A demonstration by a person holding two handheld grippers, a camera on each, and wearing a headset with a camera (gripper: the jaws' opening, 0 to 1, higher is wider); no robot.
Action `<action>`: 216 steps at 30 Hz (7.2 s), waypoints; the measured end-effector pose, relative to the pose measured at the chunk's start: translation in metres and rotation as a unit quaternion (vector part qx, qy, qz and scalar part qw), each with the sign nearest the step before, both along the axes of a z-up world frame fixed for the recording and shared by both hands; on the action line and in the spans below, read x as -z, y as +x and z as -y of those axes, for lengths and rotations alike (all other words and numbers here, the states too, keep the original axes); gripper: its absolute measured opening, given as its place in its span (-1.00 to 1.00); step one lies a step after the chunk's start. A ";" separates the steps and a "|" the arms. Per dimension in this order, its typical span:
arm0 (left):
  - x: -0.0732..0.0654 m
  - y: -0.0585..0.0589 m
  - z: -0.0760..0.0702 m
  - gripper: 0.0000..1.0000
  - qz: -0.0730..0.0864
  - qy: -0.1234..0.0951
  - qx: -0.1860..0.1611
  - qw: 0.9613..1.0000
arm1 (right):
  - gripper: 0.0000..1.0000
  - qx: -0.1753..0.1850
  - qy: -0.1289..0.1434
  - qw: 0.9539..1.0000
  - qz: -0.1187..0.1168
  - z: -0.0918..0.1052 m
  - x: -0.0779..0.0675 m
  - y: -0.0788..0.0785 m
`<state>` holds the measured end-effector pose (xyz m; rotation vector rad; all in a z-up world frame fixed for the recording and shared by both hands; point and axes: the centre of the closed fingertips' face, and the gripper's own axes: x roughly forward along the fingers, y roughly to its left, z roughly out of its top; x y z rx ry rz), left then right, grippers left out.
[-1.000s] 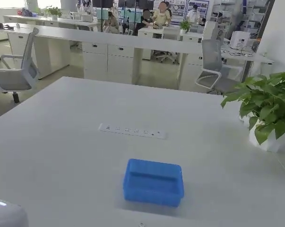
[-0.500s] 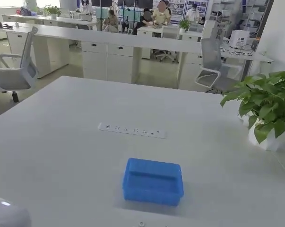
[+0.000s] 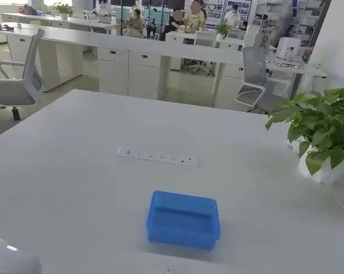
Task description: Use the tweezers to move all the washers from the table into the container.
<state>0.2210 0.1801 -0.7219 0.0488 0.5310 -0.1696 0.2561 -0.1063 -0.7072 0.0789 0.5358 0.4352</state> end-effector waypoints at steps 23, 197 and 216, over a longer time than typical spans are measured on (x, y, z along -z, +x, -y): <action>0.011 0.013 0.008 0.93 -0.017 0.011 0.028 0.999 | 0.87 -0.010 -0.013 1.000 -0.010 -0.007 0.008 0.011; 0.022 0.019 -0.037 0.45 0.032 0.067 -0.014 0.997 | -0.99 -0.336 -0.027 0.939 -0.072 -0.203 0.079 0.058; 0.023 0.019 -0.031 0.51 0.033 0.068 -0.007 0.997 | -0.96 -0.328 -0.033 0.943 -0.042 -0.208 0.086 0.069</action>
